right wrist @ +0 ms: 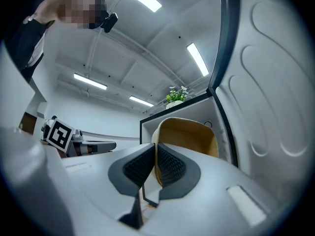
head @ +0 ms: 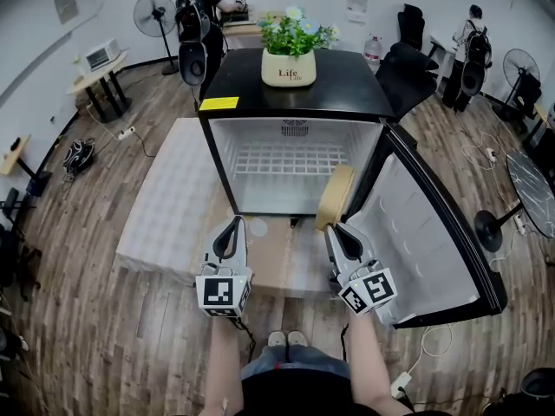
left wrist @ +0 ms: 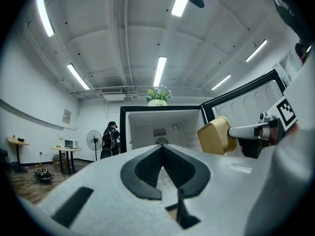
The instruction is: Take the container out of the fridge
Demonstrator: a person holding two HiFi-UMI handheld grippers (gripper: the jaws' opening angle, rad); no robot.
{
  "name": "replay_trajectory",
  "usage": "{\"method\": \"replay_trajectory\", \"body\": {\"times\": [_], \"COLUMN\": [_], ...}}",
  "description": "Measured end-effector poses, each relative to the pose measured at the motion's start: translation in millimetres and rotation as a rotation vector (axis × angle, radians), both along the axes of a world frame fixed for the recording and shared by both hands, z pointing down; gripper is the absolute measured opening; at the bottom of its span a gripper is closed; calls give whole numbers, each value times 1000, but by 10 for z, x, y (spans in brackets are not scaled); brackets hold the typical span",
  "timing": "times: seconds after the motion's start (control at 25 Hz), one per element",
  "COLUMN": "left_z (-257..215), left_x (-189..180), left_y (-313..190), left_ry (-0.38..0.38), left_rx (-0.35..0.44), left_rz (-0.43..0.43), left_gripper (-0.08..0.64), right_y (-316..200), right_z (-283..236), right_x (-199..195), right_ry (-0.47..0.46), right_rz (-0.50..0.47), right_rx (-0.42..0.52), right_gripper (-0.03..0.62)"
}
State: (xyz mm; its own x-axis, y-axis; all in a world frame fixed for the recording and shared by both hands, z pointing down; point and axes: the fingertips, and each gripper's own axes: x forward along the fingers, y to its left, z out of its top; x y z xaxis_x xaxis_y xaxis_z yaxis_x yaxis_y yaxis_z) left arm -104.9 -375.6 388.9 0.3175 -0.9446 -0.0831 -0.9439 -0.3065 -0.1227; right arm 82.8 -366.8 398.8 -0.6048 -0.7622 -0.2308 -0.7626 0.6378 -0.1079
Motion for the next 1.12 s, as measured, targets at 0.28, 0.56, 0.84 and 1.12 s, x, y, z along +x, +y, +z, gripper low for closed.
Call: {"method": "replay_trajectory", "body": {"times": [0.28,0.56,0.84,1.12], "left_z": [16,26,24,48], "left_x": [17,-9,21,10], "left_y": [21,49,69,44], "left_ry": [-2,-4,-2,-3], "left_rx": [-3,-6,-8,-9], "left_rz": [4,-1,5,2], "left_gripper": [6,6,6,6], "right_y": [-6,-8,21,4], "right_z": [-23,-12,-44,-28], "right_x": [73,148,170,158], "right_ry": [-13,-17,-9,-4], "right_rz": [36,73,75,73], "right_rx": [5,1,5,8], "right_gripper": [25,25,25,25]}}
